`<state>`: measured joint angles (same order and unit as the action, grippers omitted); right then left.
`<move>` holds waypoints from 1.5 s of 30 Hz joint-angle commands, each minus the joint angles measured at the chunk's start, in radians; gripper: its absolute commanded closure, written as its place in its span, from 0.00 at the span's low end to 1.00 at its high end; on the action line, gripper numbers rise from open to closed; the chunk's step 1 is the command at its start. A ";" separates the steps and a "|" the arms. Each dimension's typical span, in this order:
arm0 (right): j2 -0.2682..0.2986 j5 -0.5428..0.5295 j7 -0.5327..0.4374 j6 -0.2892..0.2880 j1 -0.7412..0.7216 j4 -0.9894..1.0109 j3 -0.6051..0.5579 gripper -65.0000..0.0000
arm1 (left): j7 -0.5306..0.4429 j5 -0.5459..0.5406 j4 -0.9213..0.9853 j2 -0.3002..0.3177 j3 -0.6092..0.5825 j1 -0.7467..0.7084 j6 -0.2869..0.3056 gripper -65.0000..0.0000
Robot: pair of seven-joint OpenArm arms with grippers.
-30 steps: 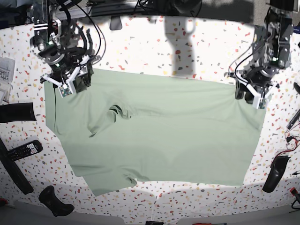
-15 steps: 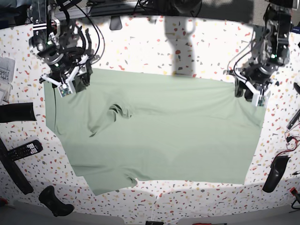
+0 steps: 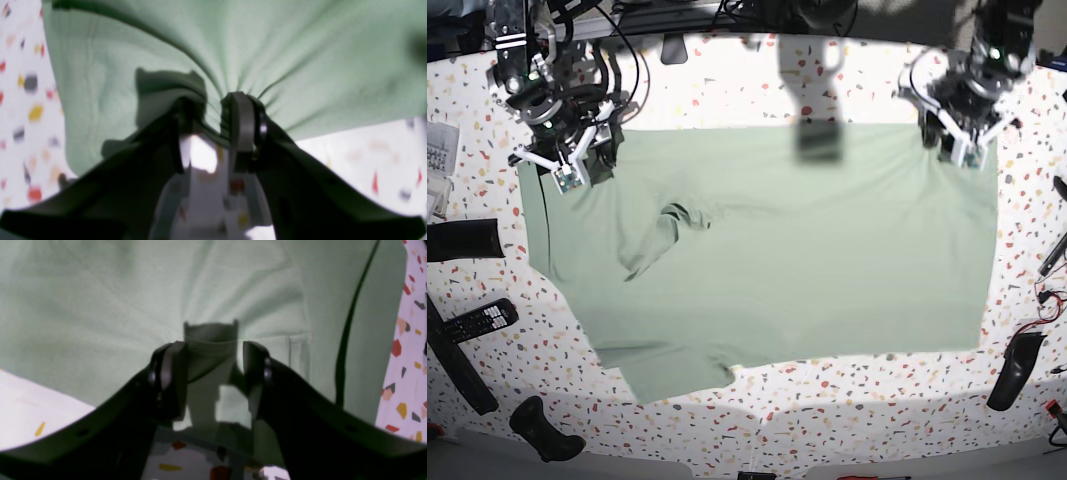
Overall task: Fold the T-shirt properly
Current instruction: 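Drag the folded edge back away from the hem with both grippers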
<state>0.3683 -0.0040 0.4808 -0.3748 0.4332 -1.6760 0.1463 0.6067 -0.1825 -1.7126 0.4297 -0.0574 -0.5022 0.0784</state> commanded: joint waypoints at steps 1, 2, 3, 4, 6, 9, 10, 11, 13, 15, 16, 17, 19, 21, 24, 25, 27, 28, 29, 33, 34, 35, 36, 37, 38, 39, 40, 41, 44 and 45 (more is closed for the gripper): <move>0.014 0.011 0.025 0.000 0.012 -0.009 0.005 0.59 | 0.235 0.051 0.018 0.003 -0.014 -0.063 -0.003 0.73; 0.014 0.011 0.025 0.000 0.018 -0.009 0.005 0.59 | 0.235 0.070 0.004 0.002 -0.014 -0.078 -0.018 0.73; 0.014 0.011 0.025 0.000 0.028 -0.009 0.005 0.59 | 0.236 0.087 -0.008 0.002 -0.014 -0.094 -0.032 0.73; 0.014 0.011 0.024 0.000 0.040 -0.010 0.005 0.59 | 0.239 0.098 -0.018 0.002 -0.014 -0.109 -0.043 0.73; 0.014 0.011 0.024 0.000 0.068 -0.015 0.005 0.59 | 0.239 0.107 -0.035 0.002 -0.014 -0.136 -0.052 0.73; 0.014 0.011 0.024 0.000 0.114 -0.034 0.005 0.59 | 0.242 0.108 -0.060 0.002 -0.014 -0.173 -0.052 0.73; 0.014 0.011 0.024 0.000 0.129 -0.042 0.005 0.59 | 0.245 0.111 -0.069 0.002 -0.014 -0.182 -0.052 0.73; 0.014 0.011 0.024 0.000 0.142 -0.051 0.005 0.59 | 0.251 0.117 -0.077 0.002 -0.014 -0.188 -0.052 0.73; 0.014 0.011 0.025 0.000 0.167 -0.068 0.005 0.59 | 0.259 0.140 -0.099 0.002 -0.014 -0.199 -0.053 0.73; 0.014 0.011 0.026 0.000 0.190 -0.085 0.005 0.59 | 0.273 0.157 -0.121 0.002 -0.014 -0.199 -0.053 0.73; 0.014 0.011 0.026 0.000 0.202 -0.093 0.005 0.59 | 0.278 0.157 -0.134 0.003 -0.014 -0.198 -0.053 0.73; 0.014 0.011 0.035 0.000 0.214 -0.102 0.005 0.59 | 0.281 0.156 -0.149 0.002 -0.014 -0.198 -0.053 0.73; 0.014 0.011 0.055 0.001 0.236 -0.124 0.005 0.59 | 0.295 0.156 -0.185 0.002 -0.014 -0.199 -0.053 0.73; 0.013 0.011 0.061 0.001 0.259 -0.148 0.005 0.59 | 0.299 0.156 -0.217 0.003 -0.014 -0.198 -0.053 0.73; 0.014 0.011 0.063 0.009 0.287 -0.172 0.005 0.59 | 0.298 0.156 -0.256 0.003 -0.014 -0.199 -0.053 0.73; 0.014 0.012 0.063 0.016 0.295 -0.175 0.005 0.59 | 0.298 0.156 -0.263 0.003 -0.014 -0.198 -0.053 0.73; 0.014 0.012 0.069 0.023 0.297 -0.177 0.005 0.59 | 0.289 0.157 -0.265 0.003 -0.014 -0.196 -0.053 0.73; 0.013 0.012 0.078 0.023 0.297 -0.177 0.005 0.59 | 0.286 0.157 -0.265 0.003 -0.014 -0.196 -0.053 0.73; 0.014 0.012 0.082 0.023 0.297 -0.177 0.005 0.59 | 0.283 0.157 -0.265 0.003 -0.014 -0.195 -0.053 0.73; 0.014 0.011 0.106 0.023 0.297 -0.177 0.005 0.59 | 0.283 0.158 -0.265 0.003 -0.014 -0.190 -0.053 0.73; 0.014 0.012 0.116 0.024 0.297 -0.177 0.005 0.59 | 0.283 0.159 -0.265 0.002 -0.014 -0.187 -0.053 0.73; 0.014 0.012 0.126 0.023 0.297 -0.177 0.005 0.59 | 0.283 0.160 -0.265 0.002 -0.014 -0.184 -0.053 0.73; 0.014 0.012 0.130 0.023 0.299 -0.177 0.005 0.59 | 0.284 0.160 -0.265 0.002 -0.014 -0.180 -0.053 0.73; 0.014 0.012 0.130 0.023 0.300 -0.177 0.005 0.59 | 0.284 0.160 -0.265 0.002 -0.014 -0.176 -0.056 0.73; 0.014 0.012 0.130 0.023 0.300 -0.177 0.005 0.59 | 0.285 0.160 -0.265 0.003 -0.014 -0.174 -0.069 0.73; 0.014 0.012 0.134 0.023 0.302 -0.177 0.005 0.59 | 0.287 0.164 -0.267 0.003 -0.014 -0.173 -0.079 0.73; 0.014 0.012 0.137 0.023 0.302 -0.179 0.005 0.59 | 0.288 0.179 -0.274 0.002 -0.014 -0.174 -0.084 0.73; 0.014 0.012 0.145 0.023 0.302 -0.180 0.005 0.59 | 0.293 0.190 -0.283 0.002 -0.014 -0.174 -0.090 0.73; 0.014 0.012 0.164 0.023 0.302 -0.193 0.005 0.59 | 0.304 0.230 -0.322 0.003 -0.014 -0.174 -0.106 0.73; 0.014 0.012 0.165 0.023 0.302 -0.199 0.005 0.59 | 0.304 0.241 -0.337 0.003 -0.014 -0.174 -0.111 0.73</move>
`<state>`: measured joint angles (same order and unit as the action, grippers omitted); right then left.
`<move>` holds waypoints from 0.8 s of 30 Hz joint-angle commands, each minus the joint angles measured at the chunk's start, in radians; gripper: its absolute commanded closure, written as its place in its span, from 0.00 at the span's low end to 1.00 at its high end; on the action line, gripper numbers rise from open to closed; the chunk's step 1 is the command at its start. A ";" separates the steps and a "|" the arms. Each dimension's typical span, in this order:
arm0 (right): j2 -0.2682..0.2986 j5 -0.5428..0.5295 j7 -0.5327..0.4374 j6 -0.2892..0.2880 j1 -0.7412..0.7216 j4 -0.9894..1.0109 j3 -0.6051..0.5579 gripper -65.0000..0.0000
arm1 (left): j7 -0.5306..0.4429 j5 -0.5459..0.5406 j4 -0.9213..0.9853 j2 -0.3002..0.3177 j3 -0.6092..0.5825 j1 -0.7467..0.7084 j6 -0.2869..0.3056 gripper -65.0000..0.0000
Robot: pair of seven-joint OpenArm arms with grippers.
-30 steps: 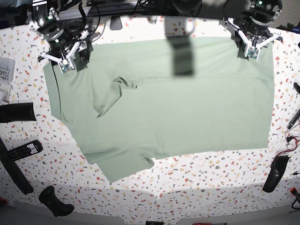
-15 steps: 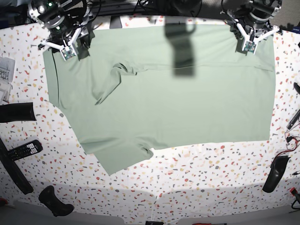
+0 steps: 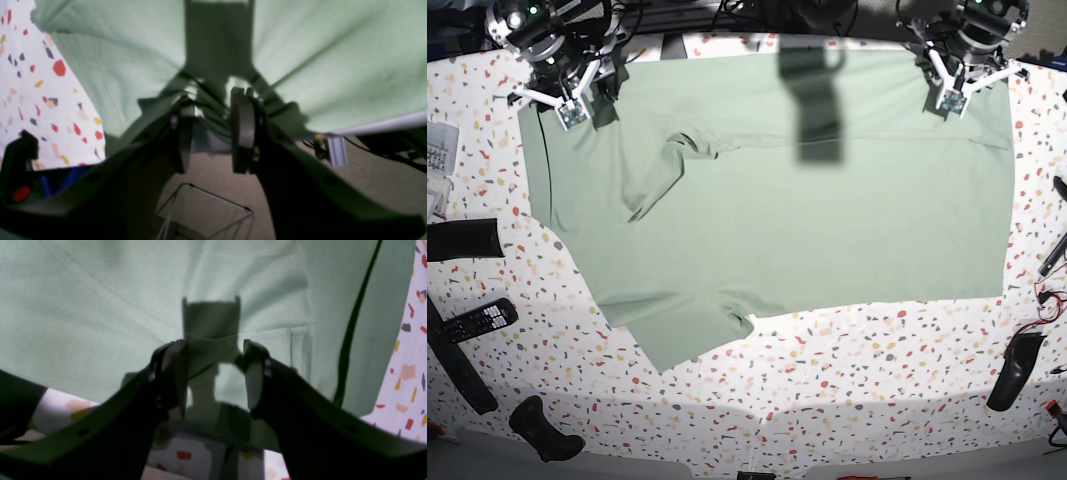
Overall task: Fold the T-shirt properly
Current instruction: 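Drag the folded edge back away from the hem with both grippers, then release the shirt and lift the left gripper away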
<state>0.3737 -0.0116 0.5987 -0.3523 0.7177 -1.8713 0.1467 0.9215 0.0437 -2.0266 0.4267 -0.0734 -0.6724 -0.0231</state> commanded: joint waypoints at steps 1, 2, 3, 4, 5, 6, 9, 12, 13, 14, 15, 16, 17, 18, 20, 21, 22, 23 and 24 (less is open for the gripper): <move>0.008 0.019 0.051 0.001 0.018 -0.010 0.005 0.59 | -0.012 0.020 -0.037 0.006 0.002 -0.003 -0.012 0.73; 0.008 0.019 0.053 0.001 0.018 -0.017 0.005 0.59 | -0.013 0.020 -0.050 0.006 0.002 -0.003 -0.012 0.73; 0.008 0.019 0.054 0.001 0.017 -0.023 0.005 0.59 | -0.013 0.019 -0.060 0.006 0.002 -0.003 -0.012 0.73; 0.008 0.019 0.054 0.001 0.018 -0.030 0.005 0.59 | -0.013 0.019 -0.069 0.006 0.002 -0.003 -0.012 0.73; 0.008 0.019 0.054 0.001 0.017 -0.035 0.005 0.59 | -0.014 0.019 -0.075 0.006 0.002 -0.003 -0.012 0.73; 0.009 0.019 0.054 0.001 0.017 -0.040 0.005 0.59 | -0.019 0.020 -0.079 0.006 0.002 -0.003 -0.012 0.73; 0.008 0.019 0.064 0.001 0.017 -0.051 0.005 0.59 | -0.037 0.019 -0.080 0.006 0.002 -0.003 -0.012 0.73; 0.008 0.019 0.074 0.001 0.017 -0.054 0.005 0.59 | -0.086 0.019 -0.079 0.006 0.002 -0.003 -0.012 0.73; 0.008 0.019 0.076 0.001 0.017 -0.054 0.005 0.59 | -0.102 0.019 -0.078 0.005 0.002 -0.001 -0.012 0.73; 0.008 0.019 0.076 0.001 0.017 -0.054 0.005 0.59 | -0.108 0.018 -0.077 0.005 0.002 0.005 -0.013 0.73; 0.009 0.019 0.076 0.001 0.017 -0.054 0.005 0.59 | -0.106 0.015 -0.073 0.005 0.002 0.012 -0.013 0.73; 0.008 0.019 0.076 0.001 0.017 -0.054 0.005 0.59 | -0.107 0.015 -0.067 0.005 0.002 0.021 -0.016 0.73; 0.008 0.019 0.076 0.001 0.017 -0.054 0.005 0.59 | -0.108 0.015 -0.057 0.005 0.002 0.034 -0.016 0.73; 0.009 0.019 0.076 0.001 0.018 -0.054 0.005 0.59 | -0.109 0.015 -0.043 0.005 0.002 0.050 -0.016 0.73; 0.009 0.019 0.074 0.001 0.017 -0.054 0.005 0.59 | -0.119 0.015 -0.005 0.005 0.002 0.089 -0.016 0.73; 0.009 0.019 0.074 0.001 0.017 -0.054 0.005 0.59 | -0.121 0.015 0.019 0.005 0.002 0.113 -0.016 0.73; 0.009 0.019 0.074 0.001 0.017 -0.054 0.005 0.59 | -0.122 0.015 0.045 0.005 0.002 0.137 -0.016 0.73; 0.009 0.019 0.074 0.001 0.017 -0.054 0.005 0.59 | -0.122 0.016 0.075 0.005 0.002 0.161 -0.016 0.73; 0.009 0.019 0.074 0.001 0.017 -0.054 0.005 0.59 | -0.122 0.016 0.106 0.006 0.002 0.183 -0.016 0.73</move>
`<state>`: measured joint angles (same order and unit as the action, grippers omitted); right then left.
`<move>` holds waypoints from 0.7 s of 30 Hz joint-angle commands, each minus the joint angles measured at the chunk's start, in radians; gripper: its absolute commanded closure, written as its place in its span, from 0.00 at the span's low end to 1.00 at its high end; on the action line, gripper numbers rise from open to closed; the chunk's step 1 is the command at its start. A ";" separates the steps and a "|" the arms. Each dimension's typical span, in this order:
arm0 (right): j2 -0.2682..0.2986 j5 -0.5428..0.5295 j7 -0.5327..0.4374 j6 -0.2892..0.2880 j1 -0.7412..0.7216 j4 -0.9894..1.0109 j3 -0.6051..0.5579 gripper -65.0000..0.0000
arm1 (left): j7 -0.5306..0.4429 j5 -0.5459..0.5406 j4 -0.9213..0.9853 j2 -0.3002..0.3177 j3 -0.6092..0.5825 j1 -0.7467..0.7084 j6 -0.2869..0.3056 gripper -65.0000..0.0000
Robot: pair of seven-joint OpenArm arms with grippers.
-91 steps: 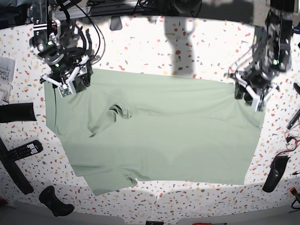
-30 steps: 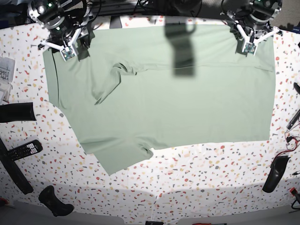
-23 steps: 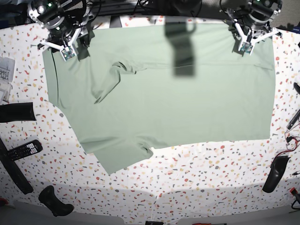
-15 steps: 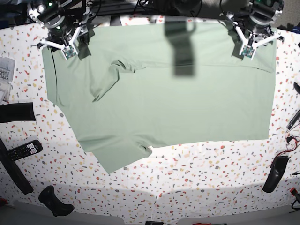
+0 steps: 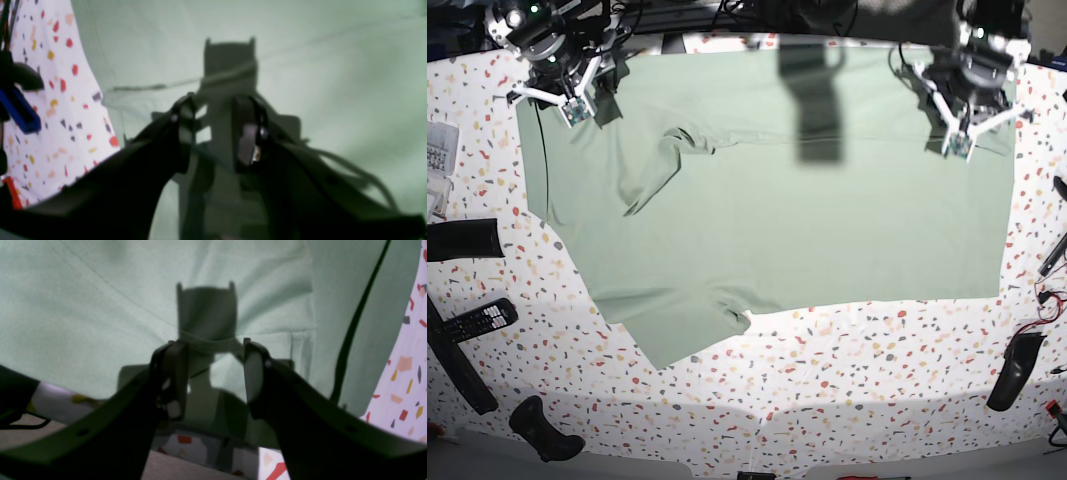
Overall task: Fold the T-shirt properly
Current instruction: 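Release the shirt and lift the left gripper away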
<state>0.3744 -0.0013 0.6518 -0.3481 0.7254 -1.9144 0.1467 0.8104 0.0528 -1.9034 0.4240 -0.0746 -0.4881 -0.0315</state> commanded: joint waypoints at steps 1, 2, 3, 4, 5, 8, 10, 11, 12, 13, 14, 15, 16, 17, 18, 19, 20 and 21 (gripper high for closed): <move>0.008 0.009 0.021 -0.003 0.010 -0.011 0.005 0.59 | -0.011 0.007 0.014 0.008 0.003 0.019 -0.007 0.73; 0.008 0.009 0.022 -0.003 0.010 -0.011 0.005 0.59 | -0.012 0.008 0.045 0.008 0.003 0.040 -0.007 0.73; 0.008 0.009 0.023 -0.003 0.010 -0.011 0.005 0.59 | -0.012 0.008 0.074 0.008 0.003 0.059 -0.007 0.73; 0.008 0.009 0.023 -0.003 0.010 -0.011 0.005 0.59 | -0.012 0.010 0.101 0.008 0.003 0.078 -0.007 0.73; 0.008 0.009 0.024 -0.003 0.010 -0.011 0.005 0.59 | -0.012 0.016 0.123 0.009 0.003 0.095 -0.007 0.73; 0.008 0.009 0.033 -0.003 0.010 -0.011 0.005 0.59 | -0.012 0.069 0.150 0.009 0.003 0.137 -0.007 0.73; 0.008 0.009 0.043 -0.003 0.010 -0.011 0.005 0.59 | -0.010 0.103 0.150 0.009 0.003 0.159 -0.007 0.73; 0.008 0.009 0.051 -0.003 0.010 -0.011 0.005 0.59 | -0.003 0.108 0.150 0.009 0.003 0.169 -0.007 0.73; 0.008 0.009 0.058 -0.003 0.010 -0.011 0.005 0.59 | 0.019 0.107 0.150 0.009 0.003 0.179 -0.007 0.73; 0.008 0.009 0.064 -0.003 0.010 -0.011 0.005 0.59 | 0.047 0.105 0.149 0.008 0.003 0.190 -0.007 0.73; 0.008 0.009 0.073 -0.003 0.010 -0.011 0.005 0.59 | 0.074 0.104 0.149 0.009 0.003 0.195 -0.007 0.73; 0.008 0.009 0.079 -0.002 0.010 -0.011 0.005 0.59 | 0.088 0.105 0.147 0.009 0.003 0.195 -0.006 0.73; 0.008 0.009 0.084 -0.002 0.010 -0.011 0.005 0.59 | 0.091 0.105 0.146 0.009 0.003 0.193 -0.006 0.73; 0.007 0.009 0.087 -0.002 0.010 -0.011 0.005 0.59 | 0.089 0.104 0.146 0.009 0.003 0.190 -0.006 0.73; 0.008 0.009 0.087 -0.002 0.010 -0.011 0.005 0.59 | 0.086 0.104 0.146 0.009 0.003 0.189 -0.006 0.73; 0.008 0.009 0.087 -0.002 0.010 -0.011 0.005 0.59 | 0.086 0.105 0.146 0.009 0.003 0.190 -0.006 0.73; 0.008 0.009 0.087 -0.002 0.010 -0.011 0.005 0.59 | 0.086 0.105 0.146 0.009 0.003 0.190 -0.006 0.73; 0.008 0.009 0.087 -0.002 0.010 -0.011 0.005 0.59 | 0.086 0.105 0.146 0.009 0.003 0.190 -0.006 0.73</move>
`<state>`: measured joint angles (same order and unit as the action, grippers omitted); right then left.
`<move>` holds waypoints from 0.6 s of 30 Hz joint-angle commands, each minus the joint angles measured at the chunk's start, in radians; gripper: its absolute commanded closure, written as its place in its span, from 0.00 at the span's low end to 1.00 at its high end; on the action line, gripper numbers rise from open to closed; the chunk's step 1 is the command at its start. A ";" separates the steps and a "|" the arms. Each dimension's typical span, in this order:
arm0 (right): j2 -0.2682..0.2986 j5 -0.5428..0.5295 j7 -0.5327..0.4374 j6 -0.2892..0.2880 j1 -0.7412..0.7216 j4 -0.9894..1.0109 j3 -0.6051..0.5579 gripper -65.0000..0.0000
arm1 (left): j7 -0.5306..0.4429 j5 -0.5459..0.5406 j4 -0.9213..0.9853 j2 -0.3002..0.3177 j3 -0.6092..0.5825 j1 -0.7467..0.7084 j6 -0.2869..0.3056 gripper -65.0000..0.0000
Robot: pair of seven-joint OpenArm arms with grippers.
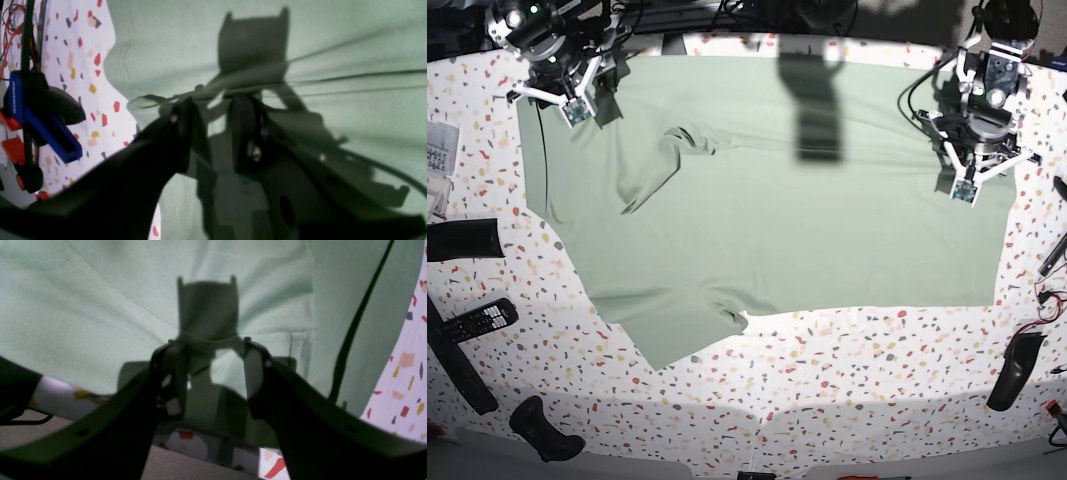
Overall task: Fold the T-shirt properly
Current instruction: 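Release the shirt and lift the left gripper away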
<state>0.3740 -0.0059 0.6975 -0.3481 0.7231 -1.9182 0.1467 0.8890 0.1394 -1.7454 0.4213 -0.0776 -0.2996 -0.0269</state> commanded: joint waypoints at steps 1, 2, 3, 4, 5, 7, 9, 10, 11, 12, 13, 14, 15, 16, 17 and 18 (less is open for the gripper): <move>0.008 0.014 0.044 -0.002 0.012 -0.007 0.005 0.59 | 0.008 0.018 -0.012 0.011 0.006 0.001 -0.011 0.73; 0.008 0.013 0.046 -0.002 0.012 -0.007 0.005 0.59 | 0.007 0.018 -0.013 0.011 0.006 0.001 -0.011 0.73; 0.008 0.014 0.048 -0.003 0.012 -0.007 0.005 0.59 | 0.007 0.018 -0.013 0.011 0.006 0.001 -0.011 0.73; 0.008 0.014 0.049 -0.002 0.012 -0.007 0.005 0.59 | 0.007 0.018 -0.015 0.011 0.006 0.001 -0.011 0.73; 0.008 0.014 0.053 -0.002 0.012 -0.007 0.005 0.59 | 0.008 0.018 -0.018 0.011 0.006 0.001 -0.011 0.73; 0.008 0.015 0.064 -0.002 0.012 -0.007 0.005 0.59 | 0.009 0.018 -0.027 0.011 0.006 0.001 -0.011 0.73; 0.008 0.037 0.070 -0.002 0.012 -0.007 0.005 0.59 | 0.011 0.018 -0.039 0.011 0.006 0.001 -0.011 0.73; 0.008 0.048 0.070 -0.002 0.012 -0.007 0.005 0.59 | 0.016 0.018 -0.049 0.011 0.006 0.001 -0.011 0.73; 0.008 0.061 0.070 -0.002 0.012 -0.007 0.005 0.59 | 0.023 0.018 -0.060 0.011 0.006 0.001 -0.011 0.73; 0.008 0.068 0.070 -0.002 0.012 -0.007 0.005 0.59 | 0.028 0.018 -0.074 0.011 0.006 0.001 -0.011 0.73; 0.008 0.078 0.070 -0.002 0.012 -0.007 0.005 0.59 | 0.031 0.018 -0.089 0.011 0.006 0.001 -0.011 0.73; 0.008 0.082 0.070 -0.002 0.012 -0.007 0.005 0.59 | 0.031 0.018 -0.104 0.011 0.006 0.001 -0.011 0.73; 0.008 0.082 0.070 -0.002 0.012 -0.007 0.005 0.59 | 0.031 0.018 -0.118 0.011 0.006 0.001 -0.011 0.73; 0.008 0.081 0.070 -0.002 0.012 -0.007 0.005 0.59 | 0.031 0.018 -0.132 0.011 0.006 0.001 -0.011 0.73; 0.008 0.081 0.070 -0.002 0.012 -0.007 0.005 0.59 | 0.031 0.018 -0.143 0.011 0.006 0.001 -0.011 0.73; 0.008 0.081 0.070 -0.002 0.012 -0.007 0.005 0.59 | 0.031 0.018 -0.153 0.011 0.006 0.001 -0.011 0.73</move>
<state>0.3737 0.0368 0.7197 -0.3485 0.7235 -1.9244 0.1459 0.9291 0.1432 -1.8786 0.4213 -0.0776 -0.3046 -0.0265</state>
